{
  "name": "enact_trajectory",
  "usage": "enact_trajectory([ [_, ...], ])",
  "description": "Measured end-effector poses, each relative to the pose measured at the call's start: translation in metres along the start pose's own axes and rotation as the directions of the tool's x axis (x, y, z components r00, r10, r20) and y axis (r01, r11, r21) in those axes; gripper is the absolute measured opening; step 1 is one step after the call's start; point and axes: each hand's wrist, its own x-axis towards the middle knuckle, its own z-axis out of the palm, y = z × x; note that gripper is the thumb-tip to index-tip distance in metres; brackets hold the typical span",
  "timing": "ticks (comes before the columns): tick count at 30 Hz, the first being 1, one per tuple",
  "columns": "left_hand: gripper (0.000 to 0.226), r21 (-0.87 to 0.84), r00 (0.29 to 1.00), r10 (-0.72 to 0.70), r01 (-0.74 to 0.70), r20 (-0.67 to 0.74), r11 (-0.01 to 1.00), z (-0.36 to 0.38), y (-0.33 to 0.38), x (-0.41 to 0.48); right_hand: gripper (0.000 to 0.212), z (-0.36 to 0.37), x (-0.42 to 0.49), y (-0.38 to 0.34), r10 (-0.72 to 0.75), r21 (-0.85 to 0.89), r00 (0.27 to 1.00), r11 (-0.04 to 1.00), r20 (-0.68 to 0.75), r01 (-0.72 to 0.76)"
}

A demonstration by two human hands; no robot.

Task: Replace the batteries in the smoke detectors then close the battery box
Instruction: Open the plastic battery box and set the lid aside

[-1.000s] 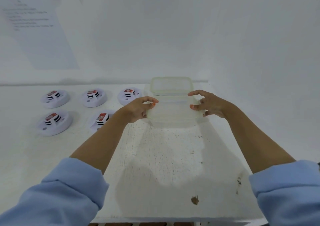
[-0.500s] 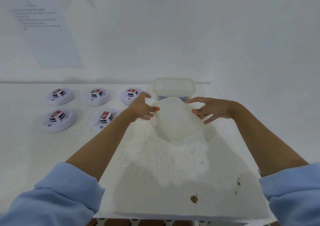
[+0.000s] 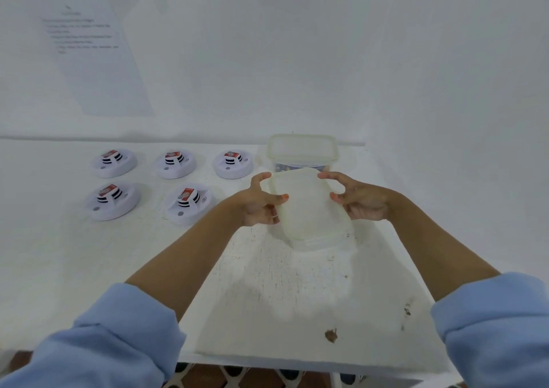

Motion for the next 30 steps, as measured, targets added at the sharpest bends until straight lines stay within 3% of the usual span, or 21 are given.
enact_trajectory([
  [4,0.077,-0.015,0.999,0.029,-0.029,0.027,0.999,0.001,-0.003,0.0,0.04,0.002,0.001,-0.004,-0.065,-0.03,0.995,0.998,-0.077,0.062],
  [14,0.084,-0.034,0.997,0.071,-0.071,-0.012,0.997,0.002,-0.007,-0.005,0.041,0.011,-0.004,-0.009,-0.132,-0.169,0.975,0.98,-0.177,0.102],
  [18,0.086,0.109,0.985,0.16,-0.152,-0.064,0.982,0.005,-0.003,-0.008,0.041,0.014,-0.003,-0.01,-0.148,-0.178,0.971,0.977,-0.188,0.114],
  [22,0.102,0.236,0.993,0.1,-0.084,-0.059,0.968,0.001,0.001,-0.012,0.039,0.016,-0.004,-0.012,-0.176,-0.267,0.961,0.957,-0.213,0.116],
  [24,0.109,0.348,0.99,0.128,-0.098,-0.063,0.932,-0.001,0.006,-0.011,0.039,0.021,-0.003,-0.013,-0.237,-0.385,0.92,0.917,-0.311,0.106],
  [26,0.102,0.39,0.979,0.19,-0.145,-0.079,0.909,-0.002,0.013,-0.007,0.044,0.024,-0.002,-0.016,-0.319,-0.497,0.841,0.865,-0.436,0.07],
  [28,0.082,0.328,0.969,0.226,-0.181,-0.104,0.927,-0.003,0.019,-0.002,0.051,0.023,-0.01,-0.022,-0.256,-0.498,0.828,0.867,-0.498,-0.031],
  [30,0.068,0.289,0.965,0.235,-0.194,-0.114,0.938,-0.007,0.022,0.004,0.057,0.02,-0.03,-0.027,-0.038,-0.471,0.91,0.864,-0.412,-0.177],
])
